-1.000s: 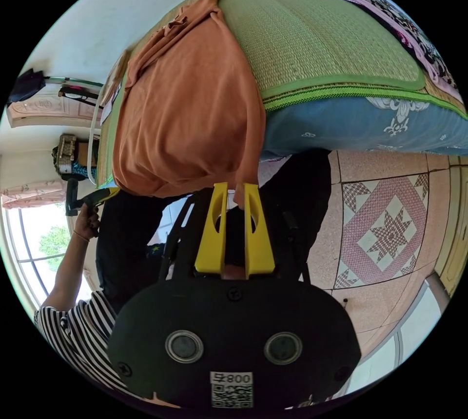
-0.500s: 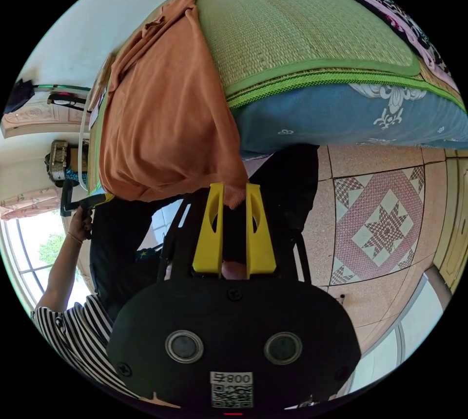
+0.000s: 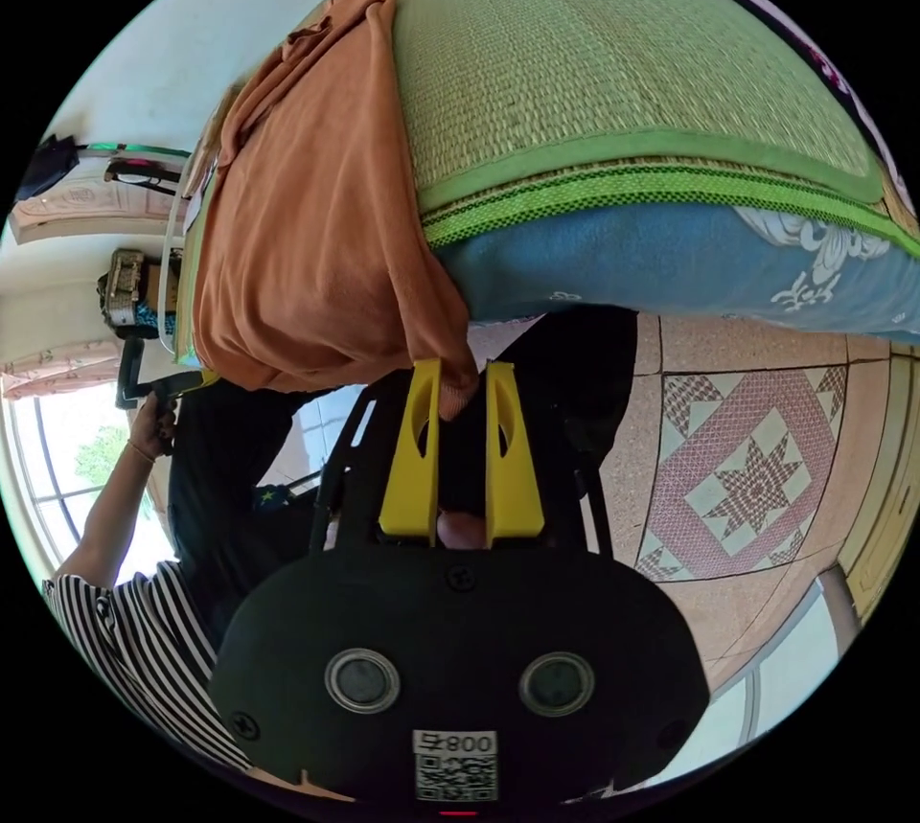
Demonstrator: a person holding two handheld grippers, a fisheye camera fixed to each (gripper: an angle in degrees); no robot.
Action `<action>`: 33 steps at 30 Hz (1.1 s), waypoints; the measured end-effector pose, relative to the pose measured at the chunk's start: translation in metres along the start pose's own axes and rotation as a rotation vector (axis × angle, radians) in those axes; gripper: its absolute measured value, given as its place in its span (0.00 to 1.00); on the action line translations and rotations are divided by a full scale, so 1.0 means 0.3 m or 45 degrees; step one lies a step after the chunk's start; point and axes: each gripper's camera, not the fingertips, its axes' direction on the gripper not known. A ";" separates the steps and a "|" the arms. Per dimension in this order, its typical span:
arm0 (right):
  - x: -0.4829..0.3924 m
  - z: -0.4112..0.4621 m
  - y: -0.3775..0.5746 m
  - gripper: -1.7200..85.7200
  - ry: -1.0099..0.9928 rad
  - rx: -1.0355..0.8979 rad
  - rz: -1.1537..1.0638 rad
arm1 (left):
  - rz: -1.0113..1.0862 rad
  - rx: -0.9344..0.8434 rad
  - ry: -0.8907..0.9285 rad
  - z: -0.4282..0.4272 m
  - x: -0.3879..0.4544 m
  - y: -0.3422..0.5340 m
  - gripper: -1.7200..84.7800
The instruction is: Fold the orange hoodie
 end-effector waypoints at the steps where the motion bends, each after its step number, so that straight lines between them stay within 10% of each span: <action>1: -0.002 0.001 -0.003 0.10 0.006 -0.009 -0.026 | 0.004 0.008 -0.004 -0.003 -0.002 0.006 0.11; 33: 0.022 -0.547 0.177 0.03 -0.653 0.220 -0.429 | 0.360 0.570 0.421 -0.313 -0.210 0.495 0.03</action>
